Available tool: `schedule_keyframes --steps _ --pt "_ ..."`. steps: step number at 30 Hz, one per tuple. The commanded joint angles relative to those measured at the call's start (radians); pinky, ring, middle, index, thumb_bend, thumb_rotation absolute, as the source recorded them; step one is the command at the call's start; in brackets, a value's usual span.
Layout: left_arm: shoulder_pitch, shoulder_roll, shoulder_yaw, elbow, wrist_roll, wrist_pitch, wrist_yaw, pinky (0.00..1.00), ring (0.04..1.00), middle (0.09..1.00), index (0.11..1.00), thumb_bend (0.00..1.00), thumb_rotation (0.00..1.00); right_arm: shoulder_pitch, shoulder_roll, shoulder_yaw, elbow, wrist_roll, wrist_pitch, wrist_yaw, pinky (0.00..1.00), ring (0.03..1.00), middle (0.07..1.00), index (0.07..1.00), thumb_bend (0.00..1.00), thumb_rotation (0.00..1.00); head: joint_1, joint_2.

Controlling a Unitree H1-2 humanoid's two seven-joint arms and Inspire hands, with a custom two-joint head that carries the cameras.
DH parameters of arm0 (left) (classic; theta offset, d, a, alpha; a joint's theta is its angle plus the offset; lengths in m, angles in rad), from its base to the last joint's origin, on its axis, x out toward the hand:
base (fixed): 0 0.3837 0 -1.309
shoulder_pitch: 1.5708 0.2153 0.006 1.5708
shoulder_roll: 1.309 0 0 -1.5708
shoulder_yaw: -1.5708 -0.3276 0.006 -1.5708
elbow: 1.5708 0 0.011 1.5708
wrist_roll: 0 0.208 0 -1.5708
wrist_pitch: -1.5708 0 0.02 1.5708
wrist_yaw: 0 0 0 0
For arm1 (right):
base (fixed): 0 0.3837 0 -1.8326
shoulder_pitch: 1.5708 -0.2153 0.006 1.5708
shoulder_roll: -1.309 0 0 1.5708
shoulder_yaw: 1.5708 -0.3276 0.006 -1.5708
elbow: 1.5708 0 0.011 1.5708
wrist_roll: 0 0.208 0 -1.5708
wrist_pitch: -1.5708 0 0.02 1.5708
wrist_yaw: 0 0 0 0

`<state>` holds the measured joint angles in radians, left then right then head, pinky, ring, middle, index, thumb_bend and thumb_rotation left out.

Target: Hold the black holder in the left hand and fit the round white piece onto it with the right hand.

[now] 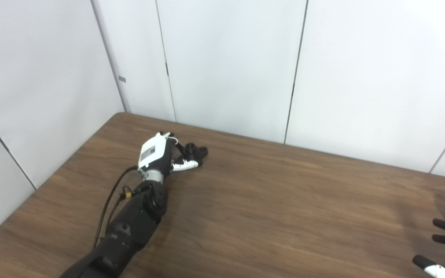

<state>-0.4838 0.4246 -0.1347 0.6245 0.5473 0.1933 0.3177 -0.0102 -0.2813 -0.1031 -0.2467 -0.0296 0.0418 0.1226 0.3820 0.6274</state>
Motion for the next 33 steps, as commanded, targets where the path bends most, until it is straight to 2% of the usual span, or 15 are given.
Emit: schedule_keyframes --steps 1,10,18,24,29,33 --pt "0.004 -0.004 -0.030 0.027 0.009 -0.008 -0.026 1.00 1.000 0.913 0.484 0.52 0.06 -0.026 -0.001 -0.011 -0.033 0.000 -0.025 -0.016 0.69 0.817 0.952 0.896 0.59 0.17 -0.001 -0.002" --pt "0.028 -0.011 -0.035 0.012 -0.023 -0.095 -0.041 1.00 1.000 0.910 0.484 0.52 0.06 -0.034 0.005 -0.007 -0.024 -0.006 -0.032 -0.017 0.69 0.809 0.941 0.890 0.59 0.20 -0.016 -0.002" --pt "0.072 -0.015 -0.074 -0.050 -0.092 -0.233 -0.136 1.00 1.000 0.940 0.484 0.53 0.06 -0.043 0.019 -0.009 -0.022 -0.006 -0.032 -0.020 0.66 0.791 0.936 0.884 0.59 0.18 -0.041 -0.001" --pt "0.100 -0.025 -0.131 -0.108 -0.112 -0.333 -0.205 1.00 1.000 0.954 0.483 0.52 0.06 -0.048 0.021 -0.006 -0.012 -0.012 -0.043 -0.018 0.66 0.788 0.929 0.880 0.61 0.19 -0.074 0.003" --pt "0.113 -0.045 -0.187 -0.173 -0.096 -0.357 -0.251 1.00 1.000 0.962 0.483 0.52 0.06 -0.054 0.023 -0.002 0.000 -0.023 -0.056 -0.020 0.66 0.786 0.917 0.874 0.64 0.22 -0.115 0.012" --pt "0.125 -0.066 -0.243 -0.237 -0.084 -0.358 -0.304 1.00 1.000 0.977 0.483 0.53 0.06 -0.057 0.030 -0.001 -0.010 -0.028 -0.032 -0.024 0.64 0.778 0.906 0.858 0.67 0.23 -0.155 0.021"
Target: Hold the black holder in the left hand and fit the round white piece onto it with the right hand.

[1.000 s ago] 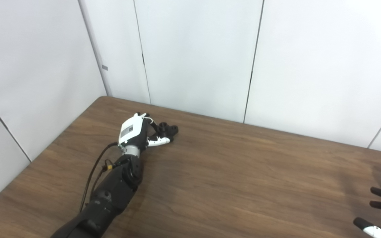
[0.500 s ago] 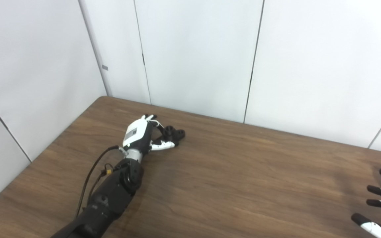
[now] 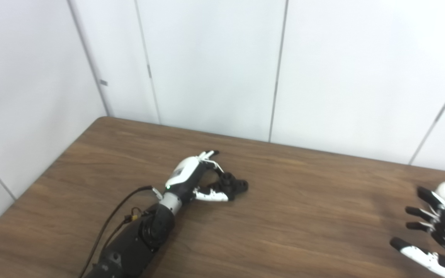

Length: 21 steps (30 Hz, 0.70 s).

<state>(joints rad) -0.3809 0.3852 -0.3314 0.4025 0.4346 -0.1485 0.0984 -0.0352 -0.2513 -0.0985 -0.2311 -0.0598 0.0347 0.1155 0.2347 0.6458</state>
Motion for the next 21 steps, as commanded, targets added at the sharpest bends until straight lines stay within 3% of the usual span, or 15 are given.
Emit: schedule_keyframes --steps 1,7,16,21 --pt "0.025 -0.031 -0.058 -0.028 0.028 -0.017 -0.095 1.00 1.000 0.978 0.482 0.53 0.06 -0.032 0.003 -0.005 -0.029 0.003 -0.018 -0.018 0.63 0.777 0.902 0.852 0.69 0.24 -0.022 0.005" --pt "0.036 -0.077 -0.118 -0.066 0.038 -0.036 -0.135 1.00 1.000 0.975 0.482 0.52 0.06 -0.034 0.017 -0.011 -0.045 -0.004 0.002 -0.027 0.62 0.760 0.879 0.829 0.73 0.26 -0.082 0.020" --pt "0.047 -0.157 -0.196 -0.037 0.083 -0.075 -0.138 1.00 1.000 0.960 0.482 0.52 0.06 -0.047 0.046 -0.001 -0.069 -0.023 0.023 -0.041 0.62 0.769 0.892 0.838 0.75 0.30 -0.168 0.042" --pt "0.054 -0.183 -0.220 -0.017 0.095 -0.093 -0.138 1.00 1.000 0.957 0.481 0.52 0.06 -0.053 0.050 0.010 -0.072 -0.021 0.014 -0.040 0.62 0.769 0.897 0.844 0.71 0.26 -0.180 0.045"
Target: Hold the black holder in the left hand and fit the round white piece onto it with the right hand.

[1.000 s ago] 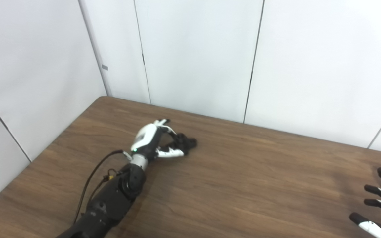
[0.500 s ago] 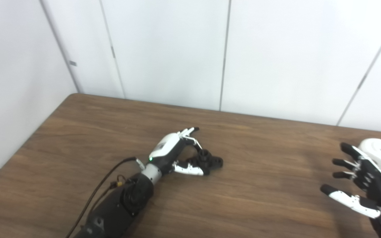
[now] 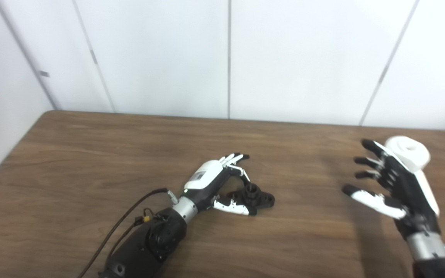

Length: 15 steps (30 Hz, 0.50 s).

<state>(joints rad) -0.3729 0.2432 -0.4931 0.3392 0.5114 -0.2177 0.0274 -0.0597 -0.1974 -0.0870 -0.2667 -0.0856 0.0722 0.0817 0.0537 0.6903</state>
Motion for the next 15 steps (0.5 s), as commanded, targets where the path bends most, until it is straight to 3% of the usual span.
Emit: schedule_keyframes --steps 1,6,7,11,15 --pt "0.046 -0.044 -0.061 0.052 0.021 -0.025 -0.067 1.00 1.000 0.957 0.481 0.52 0.06 -0.031 -0.004 0.000 -0.035 0.009 -0.026 -0.005 0.62 0.769 0.899 0.846 0.71 0.25 -0.030 0.006" --pt "0.053 -0.050 -0.069 0.072 0.027 -0.043 -0.078 1.00 1.000 0.963 0.481 0.52 0.06 -0.033 0.005 0.011 -0.049 -0.001 -0.014 -0.009 0.62 0.764 0.894 0.846 0.70 0.23 -0.030 0.006" --pt "0.055 -0.052 -0.068 0.076 0.029 -0.044 -0.078 1.00 1.000 0.961 0.481 0.52 0.06 -0.033 0.007 0.014 -0.058 -0.005 -0.005 -0.010 0.62 0.765 0.890 0.846 0.70 0.23 -0.089 0.011" --pt "0.057 -0.049 -0.065 0.091 0.029 -0.053 -0.081 1.00 1.000 0.953 0.481 0.52 0.06 -0.041 -0.001 0.019 -0.098 -0.017 0.036 -0.004 0.63 0.772 0.895 0.848 0.70 0.23 -0.161 0.008" --pt "0.055 -0.028 -0.053 0.109 0.025 -0.072 -0.084 1.00 1.000 0.955 0.481 0.52 0.06 -0.095 -0.038 0.027 -0.158 -0.101 0.136 0.002 0.59 0.744 0.853 0.842 0.71 0.18 -0.342 -0.024"
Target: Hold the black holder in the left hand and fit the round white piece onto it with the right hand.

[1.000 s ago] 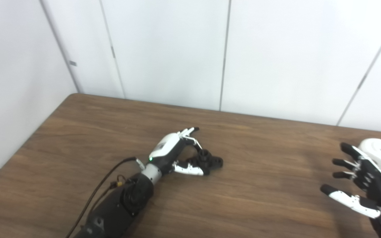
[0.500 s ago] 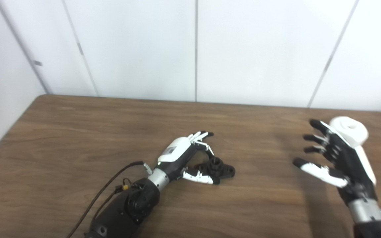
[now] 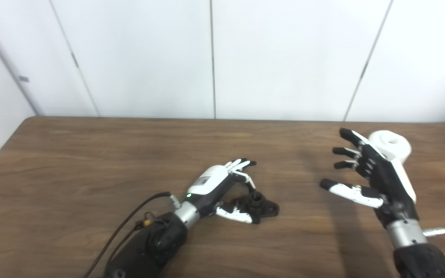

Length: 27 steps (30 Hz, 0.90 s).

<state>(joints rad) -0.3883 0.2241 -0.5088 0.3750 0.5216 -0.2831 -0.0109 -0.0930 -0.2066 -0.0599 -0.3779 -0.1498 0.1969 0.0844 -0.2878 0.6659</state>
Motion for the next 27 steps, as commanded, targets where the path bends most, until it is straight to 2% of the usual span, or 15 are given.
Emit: schedule_keyframes --steps 1,2,3,5,7,8,10,11,14,17,21,22,25,27 --pt "0.071 -0.002 -0.034 0.079 0.014 -0.015 -0.046 1.00 1.000 0.952 0.481 0.52 0.06 -0.077 -0.040 0.010 -0.056 -0.083 0.034 -0.002 0.57 0.721 0.833 0.837 0.71 0.17 -0.043 -0.013" --pt "0.071 0.005 -0.029 0.085 0.011 -0.028 -0.046 1.00 1.000 0.952 0.482 0.52 0.06 -0.095 -0.060 0.026 -0.064 -0.142 0.063 0.005 0.55 0.702 0.817 0.833 0.70 0.14 -0.072 -0.022" --pt "0.071 0.014 -0.025 0.092 0.007 -0.042 -0.047 1.00 1.000 0.951 0.482 0.52 0.06 -0.113 -0.080 0.044 -0.067 -0.203 0.087 0.013 0.54 0.688 0.808 0.831 0.70 0.10 -0.138 -0.045" --pt "0.073 0.029 -0.018 0.103 0.001 -0.065 -0.051 1.00 1.000 0.955 0.482 0.52 0.06 -0.147 -0.113 0.074 -0.070 -0.301 0.135 0.026 0.55 0.691 0.813 0.826 0.72 0.10 -0.185 -0.064" --pt "0.074 0.045 -0.009 0.116 -0.001 -0.089 -0.057 1.00 1.000 0.958 0.483 0.52 0.06 -0.192 -0.145 0.089 -0.066 -0.369 0.178 0.044 0.56 0.700 0.816 0.802 0.74 0.11 -0.273 -0.104" --pt "0.074 0.050 -0.004 0.124 0.000 -0.101 -0.058 1.00 1.000 0.958 0.483 0.52 0.06 -0.210 -0.158 0.090 -0.063 -0.387 0.189 0.052 0.56 0.705 0.819 0.792 0.73 0.12 -0.273 -0.104" --pt "0.071 0.056 0.006 0.151 -0.001 -0.133 -0.052 1.00 1.000 0.955 0.483 0.52 0.06 -0.245 -0.184 0.091 -0.055 -0.420 0.210 0.069 0.58 0.722 0.826 0.777 0.72 0.15 -0.328 -0.137" --pt "0.071 0.058 0.012 0.163 -0.005 -0.145 -0.051 1.00 1.000 0.955 0.483 0.52 0.06 -0.264 -0.206 0.092 -0.051 -0.444 0.225 0.085 0.58 0.734 0.834 0.774 0.72 0.16 -0.333 -0.141" --pt "0.072 0.061 0.027 0.189 -0.007 -0.165 -0.051 1.00 1.000 0.953 0.482 0.52 0.06 -0.312 -0.270 0.100 -0.033 -0.564 0.265 0.129 0.63 0.788 0.861 0.775 0.71 0.22 -0.371 -0.176" --pt "0.075 0.063 0.037 0.202 -0.009 -0.177 -0.054 1.00 1.000 0.952 0.482 0.52 0.05 -0.353 -0.328 0.101 0.008 -0.698 0.272 0.181 0.69 0.848 0.888 0.787 0.74 0.26 -0.393 -0.203" --pt "0.076 0.066 0.040 0.216 -0.010 -0.185 -0.050 1.00 1.000 0.948 0.482 0.52 0.05 -0.404 -0.372 0.066 0.057 -0.828 0.273 0.291 0.71 0.894 0.939 0.815 0.77 0.29 -0.407 -0.218" --pt "0.075 0.067 0.038 0.218 -0.010 -0.186 -0.047 1.00 1.000 0.947 0.482 0.52 0.05 -0.420 -0.387 0.060 0.071 -0.861 0.273 0.343 0.72 0.899 0.946 0.823 0.78 0.31 -0.411 -0.225" --pt "0.074 0.070 0.031 0.225 -0.015 -0.187 -0.037 1.00 1.000 0.942 0.482 0.52 0.05 -0.469 -0.425 0.044 0.101 -0.927 0.273 0.519 0.84 0.969 0.994 0.884 0.82 0.49 -0.411 -0.231" --pt "0.073 0.072 0.028 0.229 -0.020 -0.187 -0.037 1.00 1.000 0.942 0.482 0.52 0.05 -0.501 -0.458 0.062 0.123 -0.946 0.272 0.596 0.85 0.987 0.999 0.895 0.88 0.55 -0.411 -0.231"
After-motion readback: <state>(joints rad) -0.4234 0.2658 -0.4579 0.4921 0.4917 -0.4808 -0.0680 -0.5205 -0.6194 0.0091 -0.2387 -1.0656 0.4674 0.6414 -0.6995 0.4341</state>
